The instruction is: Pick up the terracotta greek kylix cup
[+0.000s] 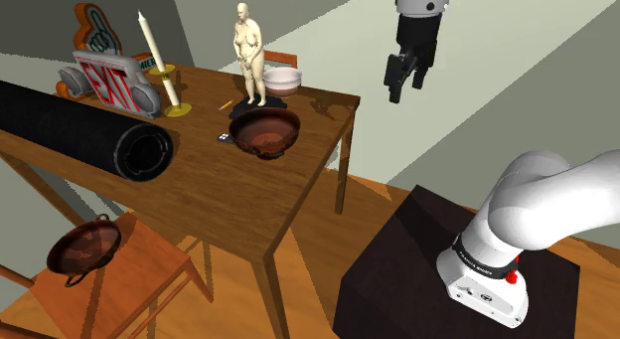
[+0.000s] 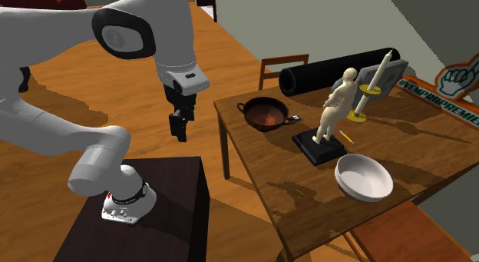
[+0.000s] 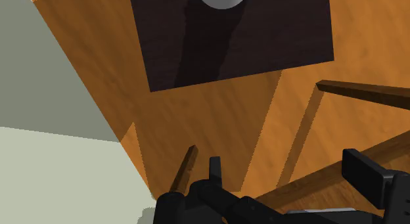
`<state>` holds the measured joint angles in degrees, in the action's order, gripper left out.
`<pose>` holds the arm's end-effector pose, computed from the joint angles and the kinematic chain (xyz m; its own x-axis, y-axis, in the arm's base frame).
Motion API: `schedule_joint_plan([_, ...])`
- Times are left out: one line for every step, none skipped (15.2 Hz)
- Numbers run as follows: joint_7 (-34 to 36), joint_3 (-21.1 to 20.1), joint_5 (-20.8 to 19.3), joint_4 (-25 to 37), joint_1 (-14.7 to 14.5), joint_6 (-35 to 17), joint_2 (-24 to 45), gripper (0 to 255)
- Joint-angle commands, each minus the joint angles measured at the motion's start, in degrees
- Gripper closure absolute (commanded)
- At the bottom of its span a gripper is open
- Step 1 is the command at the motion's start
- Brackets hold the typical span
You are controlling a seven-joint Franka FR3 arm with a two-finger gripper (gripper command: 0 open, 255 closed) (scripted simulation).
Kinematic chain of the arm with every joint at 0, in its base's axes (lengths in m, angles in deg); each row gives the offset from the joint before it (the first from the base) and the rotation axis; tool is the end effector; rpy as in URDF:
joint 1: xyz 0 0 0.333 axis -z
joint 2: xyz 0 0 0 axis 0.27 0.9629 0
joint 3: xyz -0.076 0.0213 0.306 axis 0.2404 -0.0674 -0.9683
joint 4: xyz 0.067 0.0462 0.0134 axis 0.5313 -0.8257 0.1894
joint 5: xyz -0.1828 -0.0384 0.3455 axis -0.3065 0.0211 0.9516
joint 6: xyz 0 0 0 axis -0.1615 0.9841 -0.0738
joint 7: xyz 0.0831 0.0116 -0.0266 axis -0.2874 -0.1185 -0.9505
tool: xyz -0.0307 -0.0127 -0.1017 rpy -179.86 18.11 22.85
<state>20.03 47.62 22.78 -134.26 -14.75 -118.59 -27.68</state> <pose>0.3097 0.0046 0.6097 0.9931 -0.0999 -0.0621 -0.0968 -0.9940 0.0508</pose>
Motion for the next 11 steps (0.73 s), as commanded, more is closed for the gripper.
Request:
schedule_joint_plan([0.0,0.0,0.0,0.0,0.0,0.0,0.0,0])
schedule_joint_plan([1.1,-1.0,0.6,0.6,-0.2,-0.9,1.4,0])
schedule_joint_plan([2.3,-2.0,1.1,1.2,-0.5,-1.8,2.9,0])
schedule_joint_plan([3.4,-2.9,1.5,1.9,-0.7,-2.7,4.5,0])
schedule_joint_plan([4.5,-3.9,1.9,2.7,-0.9,-3.5,6.1,0])
schedule_joint_plan([5.6,-4.8,2.3,3.5,-1.1,-4.4,7.7,0])
schedule_joint_plan([6.7,-5.7,2.6,4.5,-1.2,-5.2,9.4,0])
schedule_joint_plan([7.9,-6.7,2.8,5.5,-1.4,-5.9,11.1,0])
schedule_joint_plan([9.0,-7.6,3.0,6.5,-1.5,-6.6,12.8,0])
schedule_joint_plan([10.1,-8.5,3.1,7.7,-1.7,-7.3,14.6,0])
schedule_joint_plan([11.2,-9.3,3.1,8.9,-1.8,-8.0,16.4,0])
